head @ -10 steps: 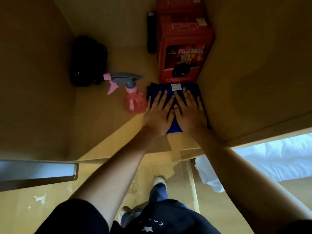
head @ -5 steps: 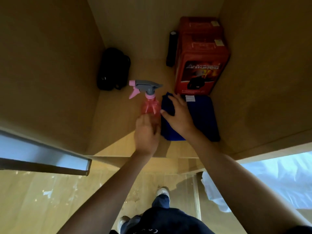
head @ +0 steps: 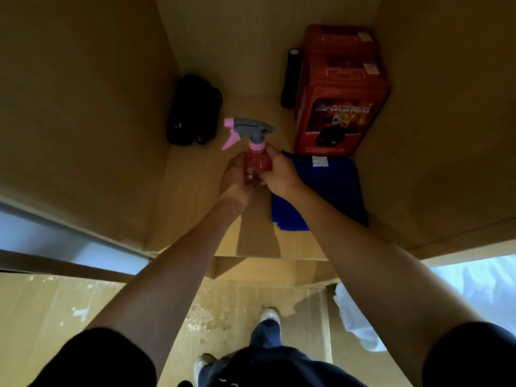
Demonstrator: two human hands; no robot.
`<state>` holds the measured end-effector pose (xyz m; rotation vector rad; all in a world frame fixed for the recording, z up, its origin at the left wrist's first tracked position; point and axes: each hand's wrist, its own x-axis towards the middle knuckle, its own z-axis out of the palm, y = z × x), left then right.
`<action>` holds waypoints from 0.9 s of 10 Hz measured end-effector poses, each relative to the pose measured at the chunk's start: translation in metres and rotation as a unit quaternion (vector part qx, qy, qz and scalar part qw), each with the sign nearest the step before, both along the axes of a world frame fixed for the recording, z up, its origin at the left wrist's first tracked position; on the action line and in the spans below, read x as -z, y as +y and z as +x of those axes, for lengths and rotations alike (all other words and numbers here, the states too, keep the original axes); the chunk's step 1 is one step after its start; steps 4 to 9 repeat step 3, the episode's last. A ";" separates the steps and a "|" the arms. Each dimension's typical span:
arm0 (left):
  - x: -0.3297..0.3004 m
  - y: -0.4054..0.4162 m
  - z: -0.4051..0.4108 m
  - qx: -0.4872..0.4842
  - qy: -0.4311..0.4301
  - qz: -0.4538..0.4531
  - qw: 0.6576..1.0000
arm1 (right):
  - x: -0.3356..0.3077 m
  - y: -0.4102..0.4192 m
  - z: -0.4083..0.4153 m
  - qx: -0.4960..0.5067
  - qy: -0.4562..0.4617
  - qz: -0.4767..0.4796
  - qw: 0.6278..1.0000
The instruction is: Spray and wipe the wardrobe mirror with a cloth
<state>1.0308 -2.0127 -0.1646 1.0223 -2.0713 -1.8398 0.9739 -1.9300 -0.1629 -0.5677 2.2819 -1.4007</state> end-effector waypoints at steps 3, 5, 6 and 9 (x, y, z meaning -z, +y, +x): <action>0.001 0.001 0.016 -0.007 0.032 0.042 0.999 | 0.014 0.000 0.010 0.019 -0.016 -0.058 0.998; 0.001 0.001 0.016 -0.007 0.032 0.042 0.999 | 0.014 0.000 0.010 0.019 -0.016 -0.058 0.998; 0.001 0.001 0.016 -0.007 0.032 0.042 0.999 | 0.014 0.000 0.010 0.019 -0.016 -0.058 0.998; 0.001 0.001 0.016 -0.007 0.032 0.042 0.999 | 0.014 0.000 0.010 0.019 -0.016 -0.058 0.998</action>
